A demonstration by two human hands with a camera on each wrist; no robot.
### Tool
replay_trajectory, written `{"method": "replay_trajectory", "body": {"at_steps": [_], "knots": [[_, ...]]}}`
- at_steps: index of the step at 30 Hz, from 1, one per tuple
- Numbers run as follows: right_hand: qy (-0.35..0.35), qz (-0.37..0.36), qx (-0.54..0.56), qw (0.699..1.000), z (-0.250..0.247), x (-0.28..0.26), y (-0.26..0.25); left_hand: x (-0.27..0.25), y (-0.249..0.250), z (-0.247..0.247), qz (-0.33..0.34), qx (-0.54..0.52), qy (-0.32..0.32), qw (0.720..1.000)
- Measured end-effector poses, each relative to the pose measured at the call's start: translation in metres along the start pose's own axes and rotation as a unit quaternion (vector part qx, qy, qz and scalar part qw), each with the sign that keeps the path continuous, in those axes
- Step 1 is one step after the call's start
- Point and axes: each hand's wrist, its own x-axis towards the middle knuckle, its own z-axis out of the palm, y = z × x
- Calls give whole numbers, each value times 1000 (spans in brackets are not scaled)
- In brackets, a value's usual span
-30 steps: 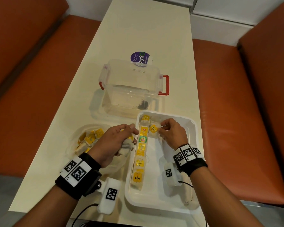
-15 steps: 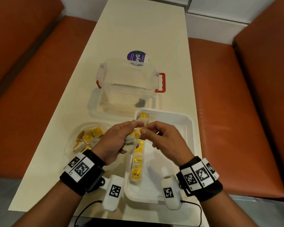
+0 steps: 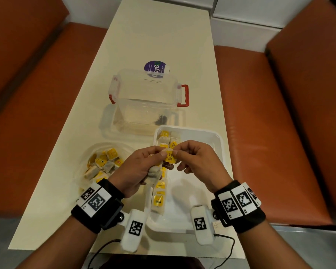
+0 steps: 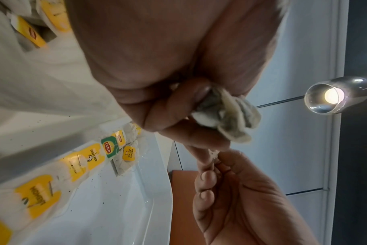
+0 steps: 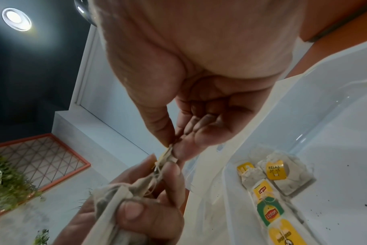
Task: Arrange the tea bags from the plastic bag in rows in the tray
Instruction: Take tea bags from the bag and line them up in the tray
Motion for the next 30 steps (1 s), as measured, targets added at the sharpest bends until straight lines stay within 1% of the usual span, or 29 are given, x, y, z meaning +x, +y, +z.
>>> {"method": "replay_trajectory", "body": {"at_steps": [5, 8, 11, 17, 20, 28, 30], "knots": [[6, 1, 32, 999, -1, -5, -1, -1, -6, -1, 14, 16, 2, 1000], [-12, 3, 63, 998, -1, -9, -3, -2, -9, -1, 17, 17, 10, 1000], [-24, -1, 51, 998, -1, -11, -2, -3, -12, -2, 11, 18, 7, 1000], [3, -24, 35, 999, -6, -11, -1, -8, -16, -6, -9, 34, -30, 999], [10, -42, 21, 999, -8, -11, -3, -10, -17, -6, -19, 54, -38, 998], [-11, -52, 29, 998, -10, -12, -4, -11, -15, -4, 21, 77, -55, 995], [-12, -57, 27, 998, -10, -12, -4, -9, -15, -1, 21, 82, -38, 996]]}}
